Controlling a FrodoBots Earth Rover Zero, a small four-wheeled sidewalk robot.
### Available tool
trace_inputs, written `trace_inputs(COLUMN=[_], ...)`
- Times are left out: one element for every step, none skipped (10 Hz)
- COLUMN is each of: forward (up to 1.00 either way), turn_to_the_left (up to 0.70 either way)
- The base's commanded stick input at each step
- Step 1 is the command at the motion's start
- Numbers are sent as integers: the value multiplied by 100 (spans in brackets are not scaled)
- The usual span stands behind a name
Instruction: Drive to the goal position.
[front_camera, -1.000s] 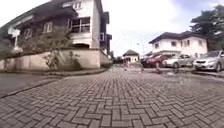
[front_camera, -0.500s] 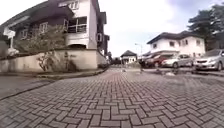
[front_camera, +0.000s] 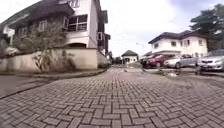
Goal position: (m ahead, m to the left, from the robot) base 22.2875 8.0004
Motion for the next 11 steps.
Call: trace_inputs(forward=[69, 69, 69, 69, 69, 69, 69, 69, 69, 69, 69], turn_to_the_left=[3, 3, 3, 3, 3, 3, 3, 3, -2, -27, -23])
